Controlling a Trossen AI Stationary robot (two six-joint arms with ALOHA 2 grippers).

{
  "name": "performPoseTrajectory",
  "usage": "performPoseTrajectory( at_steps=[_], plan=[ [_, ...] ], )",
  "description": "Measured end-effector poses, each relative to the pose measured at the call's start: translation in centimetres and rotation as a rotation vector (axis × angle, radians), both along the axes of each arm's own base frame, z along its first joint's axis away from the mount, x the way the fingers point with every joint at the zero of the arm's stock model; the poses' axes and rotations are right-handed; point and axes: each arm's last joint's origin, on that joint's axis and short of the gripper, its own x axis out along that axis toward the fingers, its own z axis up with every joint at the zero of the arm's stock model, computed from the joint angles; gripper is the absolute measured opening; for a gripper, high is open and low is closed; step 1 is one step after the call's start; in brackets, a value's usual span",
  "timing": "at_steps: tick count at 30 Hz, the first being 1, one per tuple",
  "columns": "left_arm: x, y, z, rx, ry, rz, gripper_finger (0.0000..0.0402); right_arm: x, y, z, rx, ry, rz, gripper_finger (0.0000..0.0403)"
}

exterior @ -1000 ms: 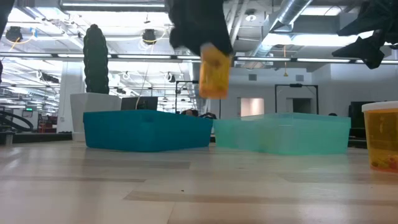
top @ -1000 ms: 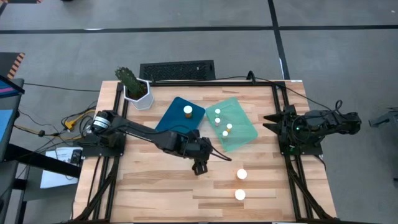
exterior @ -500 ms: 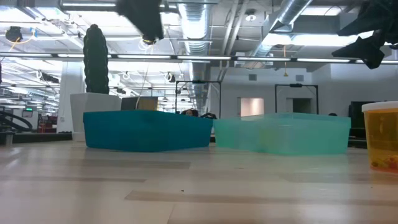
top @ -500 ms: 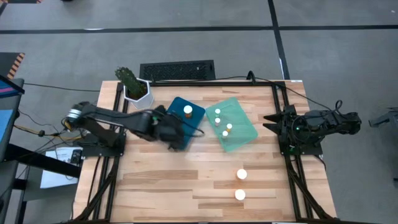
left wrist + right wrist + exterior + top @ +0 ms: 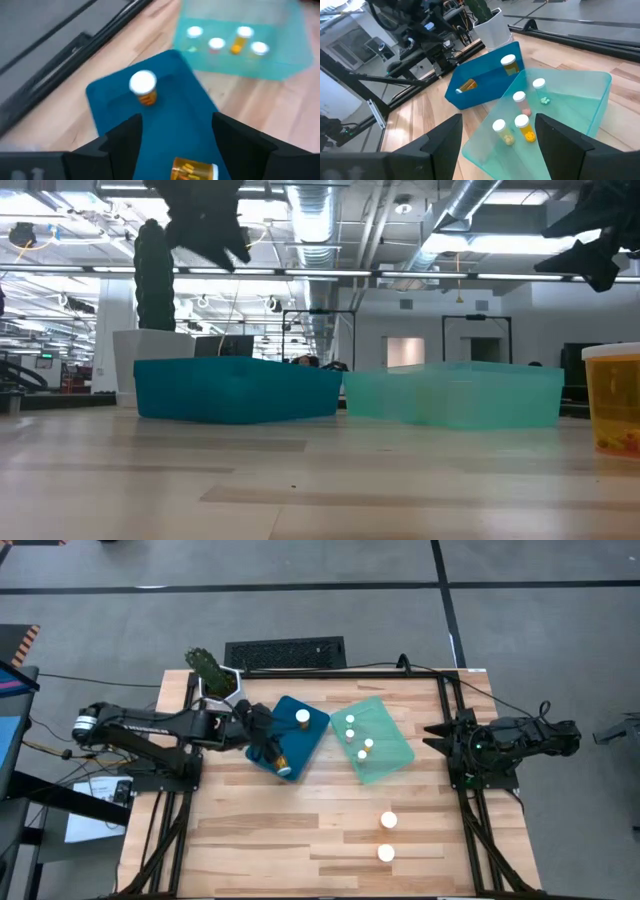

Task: Pick and place medicine bottles into bin by pill shape (circle, oval)
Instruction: Put the yellow pill bottle into the blue bin

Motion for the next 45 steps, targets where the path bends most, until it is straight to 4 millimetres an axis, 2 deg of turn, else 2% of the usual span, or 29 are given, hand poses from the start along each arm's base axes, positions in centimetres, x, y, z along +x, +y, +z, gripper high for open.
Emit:
performPoseTrajectory(
  at_steps=[4, 9, 13, 18, 25, 28, 36, 45],
  plan=[
    [0.9, 0.8, 0.7, -0.018, 0.095, -0.113, 0.0242, 0.0, 0.0, 0.0, 0.0, 0.001, 0.0, 0.026],
    [2.7, 2.3, 0.1, -0.014, 0.362, -0.321, 0.0263, 0.0, 0.0, -0.2, 0.003, 0.019, -0.002, 0.026],
    [4.7, 3.5, -1.0, -0.013, 0.577, -0.496, 0.028, 0.0, 0.0, -0.2, 0.004, 0.017, -0.002, 0.026],
    [6.5, 4.0, -3.2, 0.055, 0.792, -0.825, 0.0286, 0.0, 0.0, -0.2, 0.005, 0.016, -0.003, 0.026],
    [6.7, 5.7, -5.6, 0.068, 0.802, -1.12, 0.0287, -0.1, 0.0, -0.3, 0.026, 0.028, -0.009, 0.026],
    [6.8, 6.1, -6.3, 0.091, 0.748, -1.222, 0.0287, -0.1, 0.0, -0.3, 0.04, 0.025, -0.013, 0.026],
    [6.4, 5.7, -7.8, 0.045, 0.691, -1.338, 0.0287, -0.1, 0.0, -0.4, 0.041, 0.033, -0.015, 0.026],
    [6.0, 5.7, -9.7, 0.104, 0.698, -1.406, 0.0287, -0.1, 0.0, -0.4, 0.071, 0.024, -0.026, 0.026]
  ],
)
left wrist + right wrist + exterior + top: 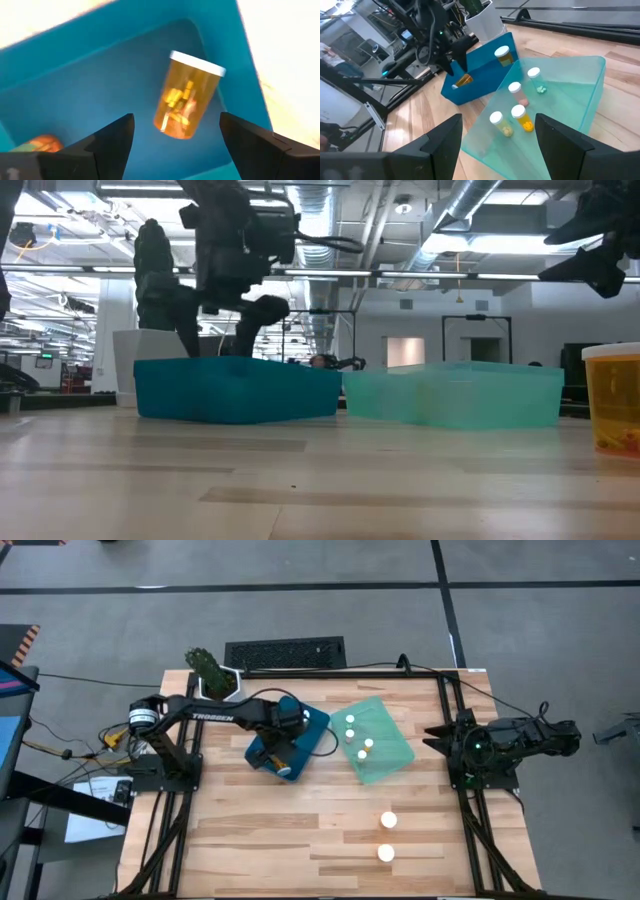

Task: Pick and place medicine bottles into bin by pill shape (circle, oval)
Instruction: Put the yellow pill bottle into the blue bin

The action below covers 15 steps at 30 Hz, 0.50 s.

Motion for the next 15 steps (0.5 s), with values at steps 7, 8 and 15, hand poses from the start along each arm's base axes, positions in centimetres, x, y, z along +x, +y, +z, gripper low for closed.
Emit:
performPoseTrajectory(
  at_steps=[7, 8, 15],
  plan=[
    [-0.5, -0.1, -1.6, 0.021, -0.003, -0.045, 0.0287, 0.0, 0.0, 0.0, 0.035, -0.011, -0.019, 0.026],
    [-0.4, -0.1, -1.6, 0.024, -0.012, -0.054, 0.0287, 0.0, 0.0, 0.0, 0.037, -0.012, -0.025, 0.026],
    [-0.2, 0.0, -2.1, 0.031, -0.006, -0.112, 0.0287, 0.0, -0.1, 0.0, 0.032, -0.014, -0.045, 0.026]
  ],
)
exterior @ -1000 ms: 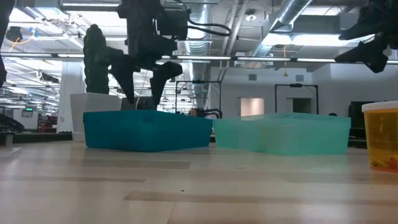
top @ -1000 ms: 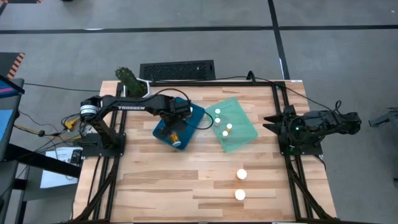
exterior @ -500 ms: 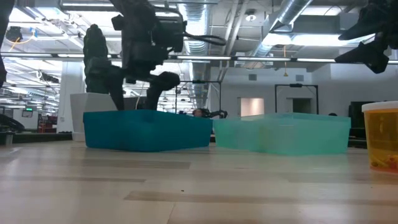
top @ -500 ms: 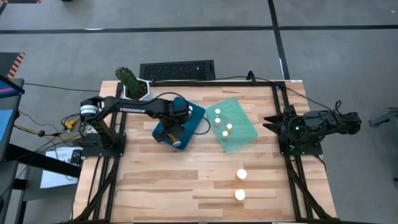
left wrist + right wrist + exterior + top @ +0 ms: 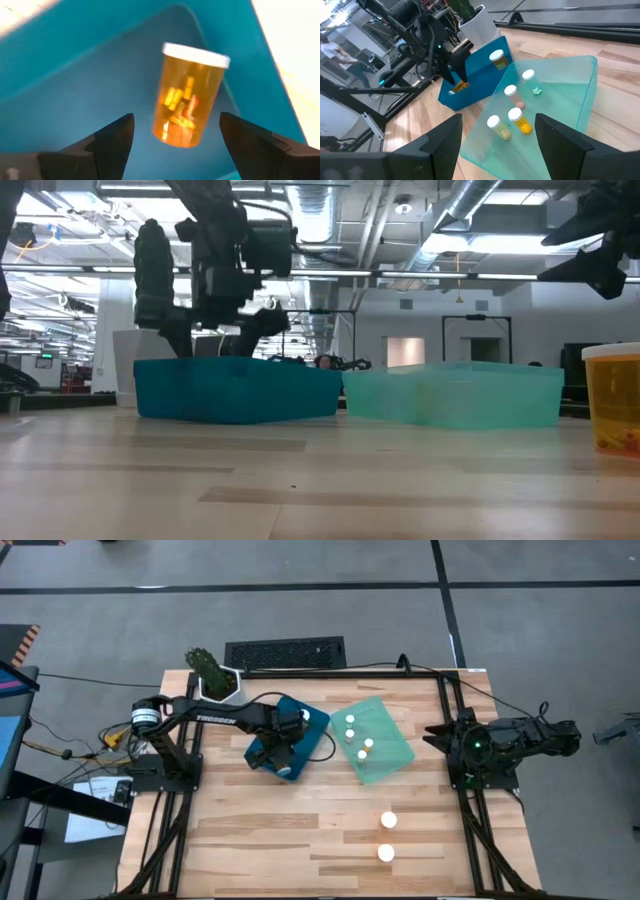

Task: Pick and place medicine bottles into bin by pill shape (circle, oval)
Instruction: Put the yellow pill bottle into the blue bin

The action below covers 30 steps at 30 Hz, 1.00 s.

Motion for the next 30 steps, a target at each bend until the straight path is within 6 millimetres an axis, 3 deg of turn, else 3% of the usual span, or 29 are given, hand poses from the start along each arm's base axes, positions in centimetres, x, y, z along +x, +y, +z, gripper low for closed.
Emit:
performPoseTrajectory(
  at_steps=[5, 11, 23, 30],
  plan=[
    [0.6, 0.2, -1.7, 0.015, 0.052, -0.009, 0.0287, 0.0, 0.0, 0.0, 0.005, -0.003, -0.008, 0.026],
    [0.8, 0.3, -2.1, 0.043, 0.054, 0.003, 0.0283, 0.0, 0.0, 0.0, 0.007, -0.006, -0.01, 0.026],
    [1.0, 0.1, -2.1, 0.028, 0.036, -0.006, 0.0179, 0.0, 0.0, 0.0, 0.005, -0.001, -0.012, 0.026],
    [1.0, 0.2, -2.1, 0.052, 0.042, 0.04, 0.0164, 0.0, 0.0, 0.0, 0.005, -0.001, -0.013, 0.026]
  ],
)
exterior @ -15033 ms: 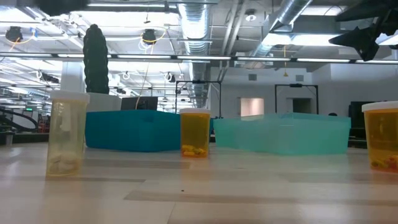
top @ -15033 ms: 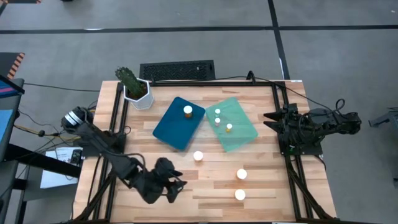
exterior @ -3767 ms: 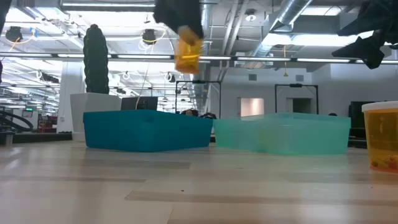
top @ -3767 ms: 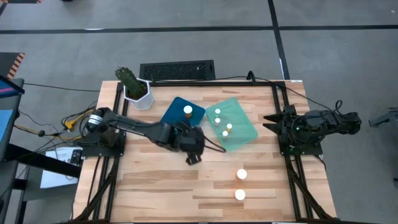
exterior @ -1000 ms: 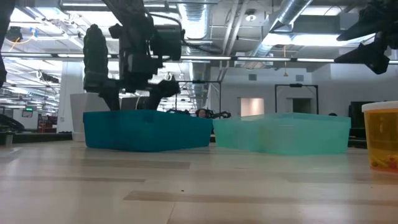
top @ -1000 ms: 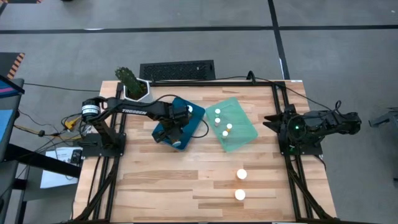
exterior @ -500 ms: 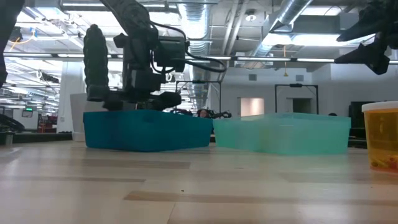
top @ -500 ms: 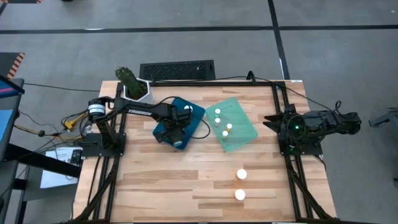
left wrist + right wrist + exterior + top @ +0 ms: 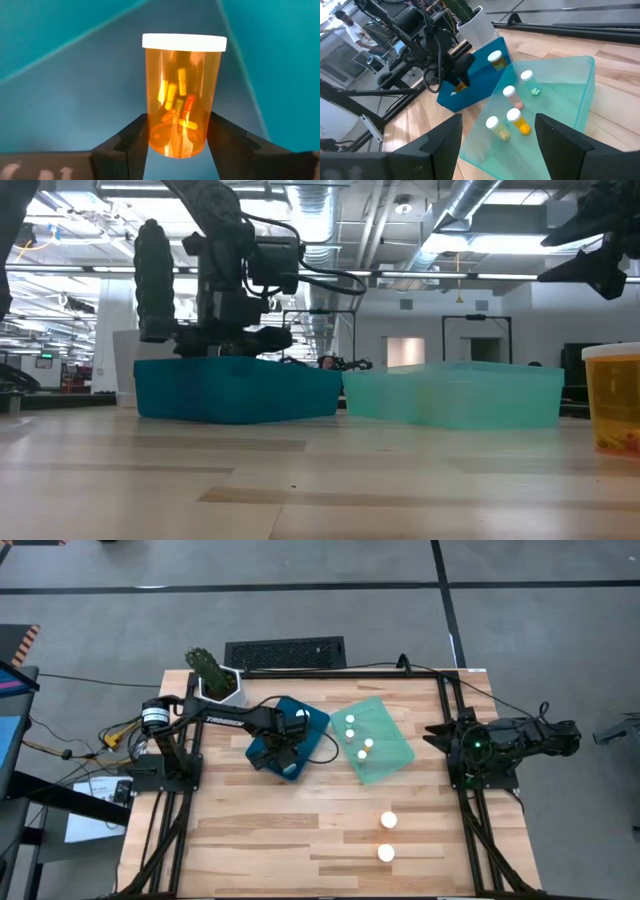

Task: Pick and place medicine bottles into bin by pill shape (circle, oval)
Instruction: Put the yellow pill bottle into the blue bin

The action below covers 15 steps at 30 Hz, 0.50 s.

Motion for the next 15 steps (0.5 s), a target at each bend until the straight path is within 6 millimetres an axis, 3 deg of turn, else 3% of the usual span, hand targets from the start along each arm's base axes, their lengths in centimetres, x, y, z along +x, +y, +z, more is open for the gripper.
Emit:
performPoseTrajectory(
  at_steps=[7, 15],
  plan=[
    [0.3, 0.2, 1.3, 0.007, 0.023, 0.123, 0.0167, 0.0, 0.0, 0.0, 0.0, 0.0, 0.0, 0.026],
    [-0.4, 1.2, 6.0, -0.041, -0.047, 0.343, 0.0167, 0.0, 0.0, 0.0, -0.001, 0.001, 0.0, 0.026]
  ],
)
